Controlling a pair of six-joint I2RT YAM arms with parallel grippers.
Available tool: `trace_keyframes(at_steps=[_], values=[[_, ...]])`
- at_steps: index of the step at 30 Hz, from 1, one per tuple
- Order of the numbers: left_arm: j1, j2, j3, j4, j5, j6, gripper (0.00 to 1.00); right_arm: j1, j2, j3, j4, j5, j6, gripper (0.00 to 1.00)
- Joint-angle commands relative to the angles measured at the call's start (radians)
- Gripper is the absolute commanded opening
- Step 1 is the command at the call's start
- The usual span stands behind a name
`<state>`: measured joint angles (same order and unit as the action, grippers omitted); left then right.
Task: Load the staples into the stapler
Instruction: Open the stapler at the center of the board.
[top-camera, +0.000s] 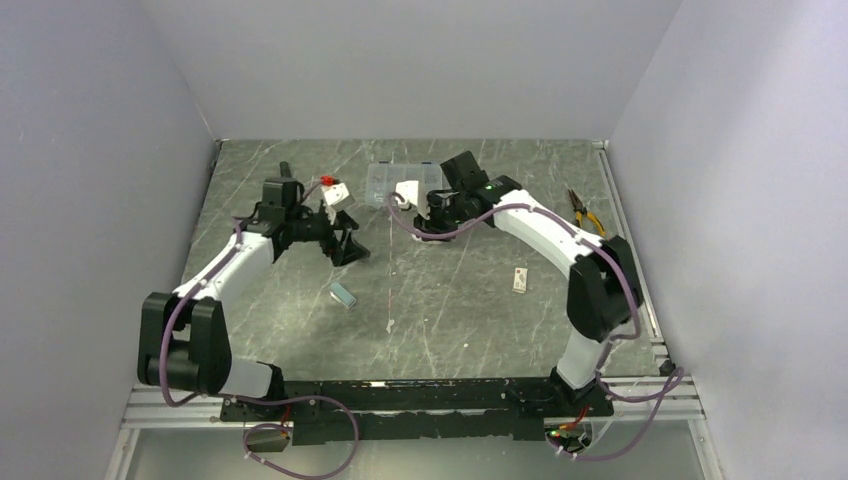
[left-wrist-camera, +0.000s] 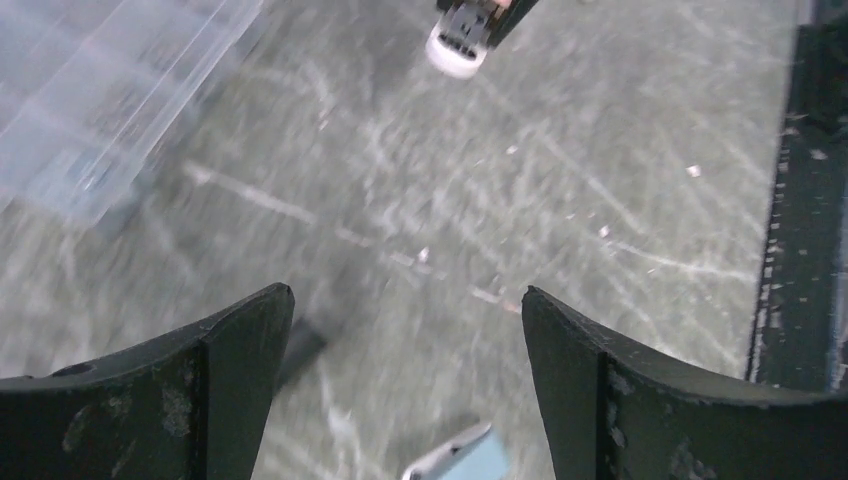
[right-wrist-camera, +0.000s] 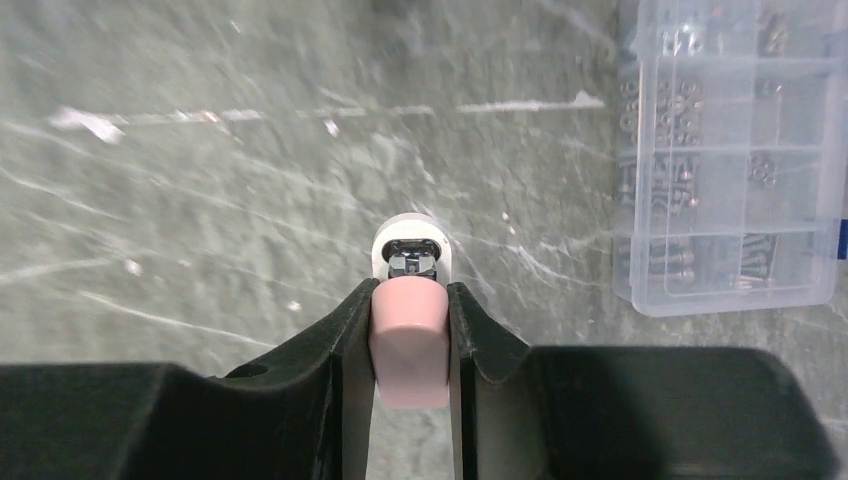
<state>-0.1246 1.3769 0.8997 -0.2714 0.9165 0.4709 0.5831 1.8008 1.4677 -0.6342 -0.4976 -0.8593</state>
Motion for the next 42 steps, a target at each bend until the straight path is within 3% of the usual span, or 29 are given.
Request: trace_keyframes(at_steps=[1,4,11,15,24,32,38,42], values=[[-0.083,0.048,0.052,0.163,0.190,-0.096,0.89,0.007,-0.129,-0.056,0.117,-0.164,0.200,0.01],[-0.134,0.082,0.067,0.256,0.226,-0.183,0.90,0.012,-0.181,-0.073,0.139,-0.187,0.250,0.00],[-0.168,0.182,0.070,0.620,0.253,-0.716,0.77,0.049,-0.231,-0.133,0.187,-0.117,0.277,0.00],[-0.182,0.252,0.091,0.691,0.261,-0.911,0.67,0.068,-0.237,-0.150,0.205,-0.080,0.279,0.00],[-0.210,0.316,0.124,0.584,0.310,-0.879,0.49,0.077,-0.246,-0.164,0.220,-0.047,0.270,0.00],[-0.212,0.350,0.116,0.559,0.362,-0.892,0.43,0.078,-0.260,-0.186,0.240,-0.018,0.261,0.00],[-0.211,0.378,0.102,0.643,0.398,-0.948,0.26,0.078,-0.269,-0.201,0.246,-0.013,0.246,0.00],[-0.211,0.390,0.099,0.672,0.390,-0.962,0.06,0.078,-0.275,-0.207,0.247,-0.017,0.238,0.00]])
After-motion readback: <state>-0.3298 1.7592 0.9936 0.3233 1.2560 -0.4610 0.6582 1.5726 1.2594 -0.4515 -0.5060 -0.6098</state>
